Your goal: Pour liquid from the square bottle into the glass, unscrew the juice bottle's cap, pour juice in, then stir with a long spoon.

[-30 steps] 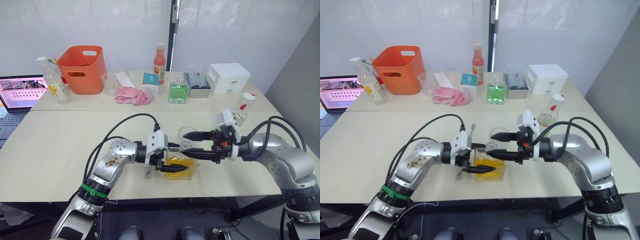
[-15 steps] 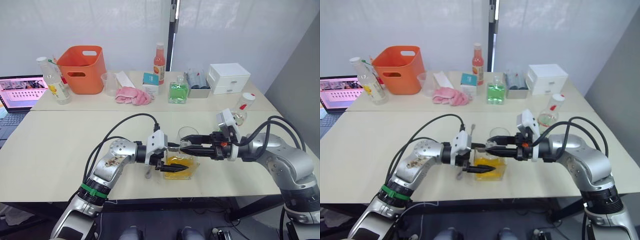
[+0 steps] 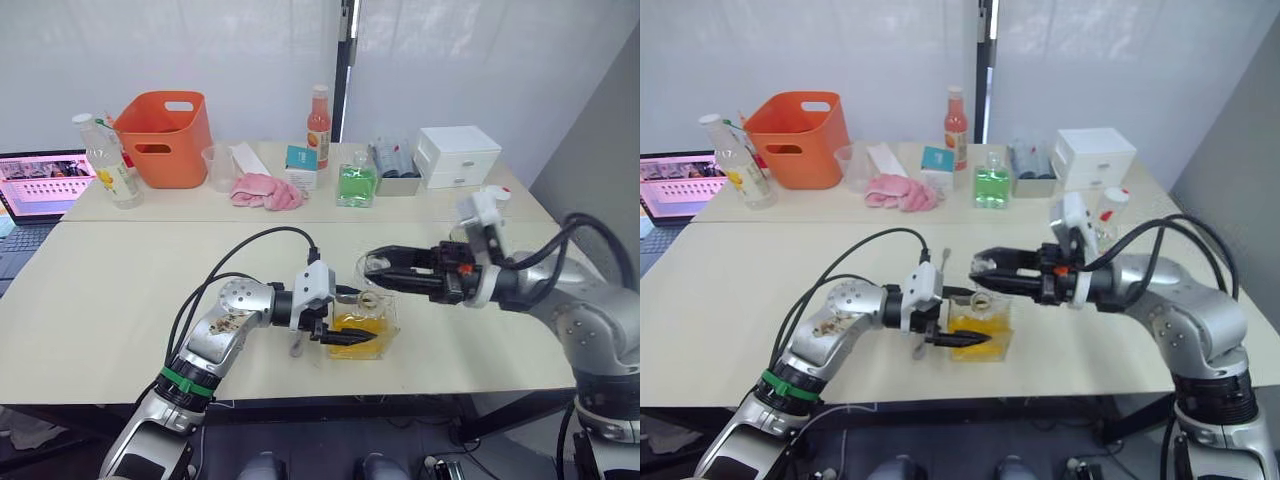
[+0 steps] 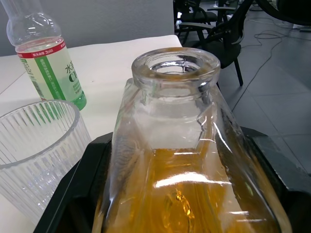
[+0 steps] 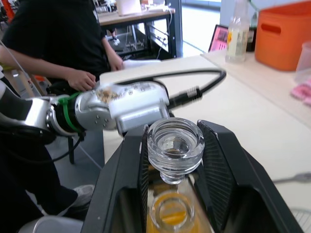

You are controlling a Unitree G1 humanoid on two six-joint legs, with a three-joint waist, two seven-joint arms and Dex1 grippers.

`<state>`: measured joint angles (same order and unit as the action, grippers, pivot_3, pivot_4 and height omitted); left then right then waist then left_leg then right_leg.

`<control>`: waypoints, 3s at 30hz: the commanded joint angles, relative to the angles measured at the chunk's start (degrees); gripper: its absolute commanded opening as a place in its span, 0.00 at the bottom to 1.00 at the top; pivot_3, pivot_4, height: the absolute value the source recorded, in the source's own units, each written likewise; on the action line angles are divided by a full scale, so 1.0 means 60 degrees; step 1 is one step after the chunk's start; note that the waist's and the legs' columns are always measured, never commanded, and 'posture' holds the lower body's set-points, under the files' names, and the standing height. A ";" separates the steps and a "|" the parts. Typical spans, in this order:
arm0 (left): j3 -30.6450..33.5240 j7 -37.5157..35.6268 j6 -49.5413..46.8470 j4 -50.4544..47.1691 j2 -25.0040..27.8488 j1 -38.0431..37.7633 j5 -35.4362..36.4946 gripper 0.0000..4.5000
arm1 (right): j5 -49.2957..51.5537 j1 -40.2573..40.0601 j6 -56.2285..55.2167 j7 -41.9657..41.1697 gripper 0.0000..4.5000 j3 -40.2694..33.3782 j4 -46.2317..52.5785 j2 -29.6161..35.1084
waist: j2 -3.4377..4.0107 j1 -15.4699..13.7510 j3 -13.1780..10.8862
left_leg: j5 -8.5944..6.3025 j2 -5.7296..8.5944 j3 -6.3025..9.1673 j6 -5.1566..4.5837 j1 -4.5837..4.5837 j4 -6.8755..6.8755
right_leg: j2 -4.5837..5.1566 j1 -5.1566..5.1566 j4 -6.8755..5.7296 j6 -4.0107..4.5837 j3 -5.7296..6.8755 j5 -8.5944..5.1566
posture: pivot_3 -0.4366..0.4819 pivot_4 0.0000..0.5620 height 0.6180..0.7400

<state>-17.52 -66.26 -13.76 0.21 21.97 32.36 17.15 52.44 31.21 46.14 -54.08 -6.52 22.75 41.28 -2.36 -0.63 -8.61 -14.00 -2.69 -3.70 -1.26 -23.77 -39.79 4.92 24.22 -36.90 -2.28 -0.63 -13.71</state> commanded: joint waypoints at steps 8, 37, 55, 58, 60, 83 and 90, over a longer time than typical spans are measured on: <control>-0.0051 -0.0028 0.0238 0.0014 0.0055 0.0045 -0.0133 0.62 | -0.0740 -0.3206 -0.0171 0.2665 0.23 -0.3060 0.0910 0.0376 | 0.0012 -0.0030 0.0005 | -0.0004 0.0005 -0.0002 -0.0007 -0.0014 0.0004 | 0.0001 -0.0001 0.0017 -0.0001 -0.0004 0.0000 | 0.48 0.27 0.79; -0.0067 -0.0294 0.0479 0.0530 -0.0293 0.0489 -0.0230 0.62 | -0.6573 -0.4902 -0.5334 0.7532 0.23 -0.1766 -0.3144 -0.3990 | 0.0052 -0.0012 0.0013 | -0.0003 0.0013 -0.0018 -0.0008 -0.0002 -0.0005 | -0.0006 -0.0015 0.0021 -0.0007 -0.0023 -0.0001 | 0.48 0.27 0.79; 0.0133 -0.0444 0.0306 0.0248 -0.0152 0.0442 0.0072 0.62 | -0.5898 -0.4811 -0.5939 0.7289 1.00 -0.2445 -0.2429 -0.4041 | 0.0066 -0.0004 0.0009 | -0.0004 0.0013 -0.0013 -0.0008 -0.0004 -0.0003 | -0.0006 -0.0009 0.0020 -0.0008 -0.0025 0.0000 | 0.48 0.27 0.79; 0.0326 -0.0532 0.0145 0.0026 -0.0001 0.0427 0.0337 0.62 | -0.5492 -0.4919 -0.5755 0.6733 1.00 -0.2537 -0.1820 -0.3699 | 0.0072 0.0024 0.0007 | -0.0004 0.0011 -0.0012 -0.0008 -0.0004 -0.0001 | -0.0007 -0.0005 0.0019 -0.0008 -0.0026 0.0000 | 0.48 0.27 0.79; 0.0601 -0.0625 -0.0163 -0.0230 0.0230 0.0355 0.0683 0.62 | -0.4956 -0.5116 -0.5338 0.6008 1.00 -0.2602 -0.1247 -0.3198 | 0.0078 0.0044 0.0003 | -0.0004 0.0008 -0.0011 -0.0008 -0.0005 0.0003 | -0.0011 -0.0002 0.0018 -0.0008 -0.0026 0.0000 | 0.48 0.27 0.79; 0.2773 -0.0278 -0.1146 0.0812 0.2167 0.2034 0.1391 0.62 | -0.2343 -0.4625 -0.2322 0.3293 1.00 -0.0868 0.1279 -0.1040 | 0.0090 -0.0046 -0.0030 | -0.0003 -0.0001 -0.0036 -0.0005 -0.0029 -0.0004 | -0.0035 0.0006 0.0029 -0.0006 -0.0023 -0.0002 | 0.48 0.27 0.79; 0.2159 0.0612 0.2259 0.4485 0.0583 0.4040 -0.0537 0.62 | -0.2263 -0.4700 -0.2228 0.3635 1.00 -0.0843 0.1542 -0.1262 | 0.0087 -0.0067 -0.0032 | -0.0002 0.0018 -0.0022 -0.0006 -0.0079 -0.0019 | -0.0040 0.0017 0.0043 -0.0011 -0.0022 0.0001 | 0.48 0.27 0.79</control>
<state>-5.28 -63.56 -6.23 25.13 26.43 53.10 15.16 38.38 3.00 32.75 -32.76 -10.68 29.81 33.67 -1.84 -1.04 -8.81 -14.01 -2.58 -3.82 -1.30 -24.28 -39.89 4.68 24.34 -36.64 -2.35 -0.77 -13.71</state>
